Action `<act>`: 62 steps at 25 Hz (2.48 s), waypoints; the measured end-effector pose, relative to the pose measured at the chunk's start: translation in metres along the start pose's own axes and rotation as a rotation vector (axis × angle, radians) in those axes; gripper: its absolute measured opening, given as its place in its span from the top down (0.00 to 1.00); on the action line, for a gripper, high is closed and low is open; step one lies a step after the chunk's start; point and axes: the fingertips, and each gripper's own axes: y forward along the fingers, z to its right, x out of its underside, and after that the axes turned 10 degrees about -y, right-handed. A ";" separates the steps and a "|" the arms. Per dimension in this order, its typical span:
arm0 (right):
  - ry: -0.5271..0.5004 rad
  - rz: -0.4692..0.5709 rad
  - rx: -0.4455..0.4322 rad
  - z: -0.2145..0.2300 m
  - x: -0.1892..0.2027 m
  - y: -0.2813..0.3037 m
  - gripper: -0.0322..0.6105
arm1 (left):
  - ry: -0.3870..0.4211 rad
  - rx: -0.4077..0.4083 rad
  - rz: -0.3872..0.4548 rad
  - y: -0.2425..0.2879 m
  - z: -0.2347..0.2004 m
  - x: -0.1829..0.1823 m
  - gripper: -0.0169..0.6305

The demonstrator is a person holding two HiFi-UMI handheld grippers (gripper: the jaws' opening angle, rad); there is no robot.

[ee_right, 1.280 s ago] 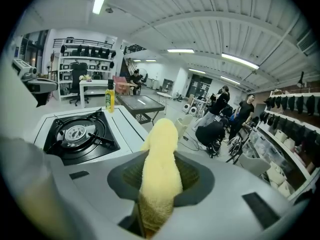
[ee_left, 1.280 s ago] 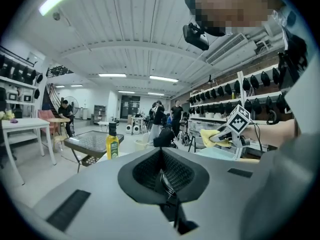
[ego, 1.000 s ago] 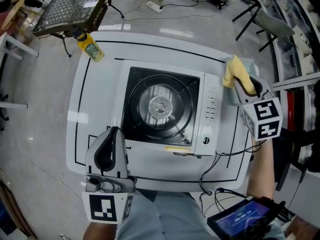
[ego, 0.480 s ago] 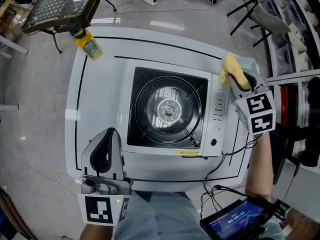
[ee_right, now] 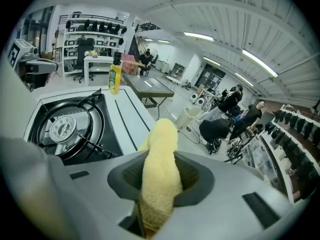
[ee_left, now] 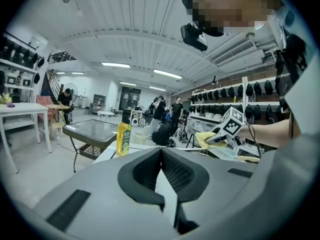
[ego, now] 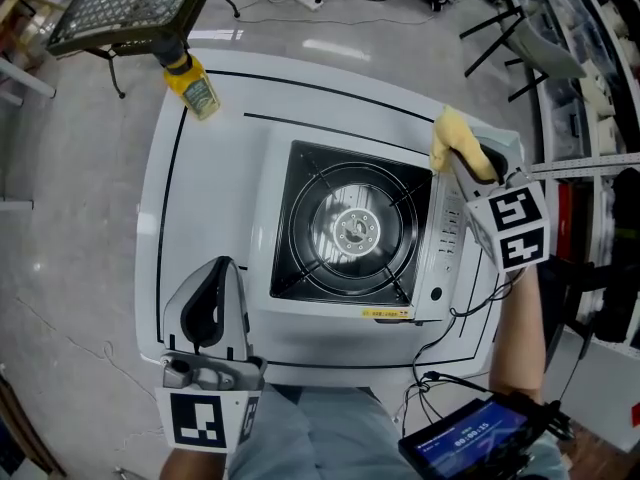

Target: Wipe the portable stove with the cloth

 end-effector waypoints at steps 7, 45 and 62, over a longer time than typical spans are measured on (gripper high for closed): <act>-0.024 0.010 -0.030 -0.013 -0.019 0.007 0.75 | -0.007 -0.012 0.012 -0.005 -0.013 -0.003 0.95; -0.110 0.049 -0.123 -0.066 -0.121 0.041 0.75 | -0.074 -0.075 0.091 -0.037 -0.091 -0.036 0.95; -0.179 0.071 -0.173 -0.101 -0.185 0.065 0.75 | -0.107 -0.176 0.020 -0.065 -0.150 -0.022 0.95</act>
